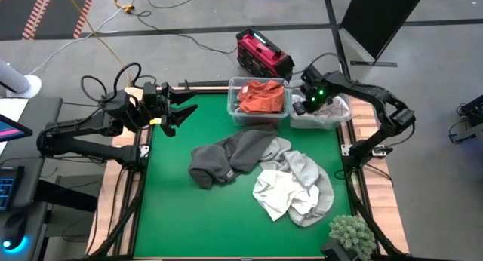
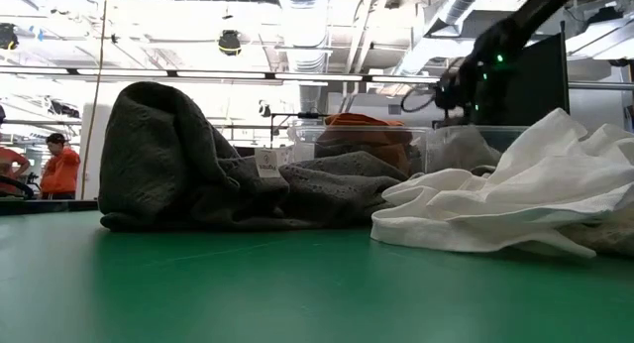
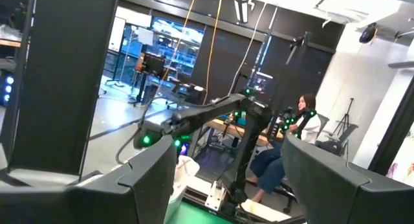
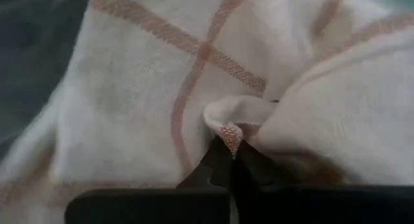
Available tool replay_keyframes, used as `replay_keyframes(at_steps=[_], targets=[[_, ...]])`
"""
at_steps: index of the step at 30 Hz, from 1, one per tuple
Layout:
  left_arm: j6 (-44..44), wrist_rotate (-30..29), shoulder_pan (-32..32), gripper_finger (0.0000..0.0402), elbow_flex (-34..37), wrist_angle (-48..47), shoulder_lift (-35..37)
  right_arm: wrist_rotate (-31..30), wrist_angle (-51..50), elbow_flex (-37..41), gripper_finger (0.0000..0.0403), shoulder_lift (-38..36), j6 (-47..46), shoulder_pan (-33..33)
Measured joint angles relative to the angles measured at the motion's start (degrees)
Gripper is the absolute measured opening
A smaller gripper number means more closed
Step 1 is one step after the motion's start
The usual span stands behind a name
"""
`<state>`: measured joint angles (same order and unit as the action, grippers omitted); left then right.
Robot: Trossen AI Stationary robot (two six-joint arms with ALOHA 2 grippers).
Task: Sort towels by color in basket
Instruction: Put the white-brown towel into the right transparent bin, then put the white towel into the right transparent bin
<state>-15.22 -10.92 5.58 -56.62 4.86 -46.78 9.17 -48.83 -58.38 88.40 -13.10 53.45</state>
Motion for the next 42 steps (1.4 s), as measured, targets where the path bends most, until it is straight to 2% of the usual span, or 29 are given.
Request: replay_keyframes(at_steps=[3, 8, 13, 20, 24, 29, 34, 37, 42], targets=[[0.1, 0.0, 0.0, 0.0265, 0.0, -0.6, 0.0, 0.9, 4.4, 3.5, 0.0037, -0.2, -3.5, 0.2], [0.1, 0.0, 0.0, 0.0265, 0.0, -1.2, 0.0, -0.4, 3.1, 2.6, 0.0068, -0.7, -2.8, 0.6], [0.0, 0.0, 0.0, 0.0265, 0.0, -2.3, 0.0, -0.4, -0.4, -1.2, 0.0115, -3.0, 0.9, 0.9], [-2.3, 0.0, 0.0, 0.0265, 0.0, -5.9, 0.0, -0.4, -10.8, -9.6, 0.0217, -7.2, 4.5, 1.0], [-3.5, 0.0, 0.0, 0.0265, 0.0, -7.4, 0.0, -0.4, -13.6, -14.1, 0.0255, -11.2, 7.3, -2.1], [-5.3, -5.2, 0.0, 0.0265, 0.0, -8.8, 0.0, 0.9, -13.5, -14.7, 0.0261, -14.3, 7.5, -12.7], [-6.7, -8.9, 0.0, 0.0265, 0.0, -9.8, 0.0, 3.1, -14.3, -13.8, 0.026, -14.1, 1.2, -30.8], [-5.9, -7.1, 0.1, 0.0265, 0.0, -10.7, 0.0, 2.0, -7.4, -10.7, 0.026, -14.1, -4.1, -43.6], [-7.5, 1.6, 0.7, 0.0265, 0.0, -14.8, 2.1, -7.0, 1.5, -6.6, 0.026, -11.2, -14.9, -59.9]])
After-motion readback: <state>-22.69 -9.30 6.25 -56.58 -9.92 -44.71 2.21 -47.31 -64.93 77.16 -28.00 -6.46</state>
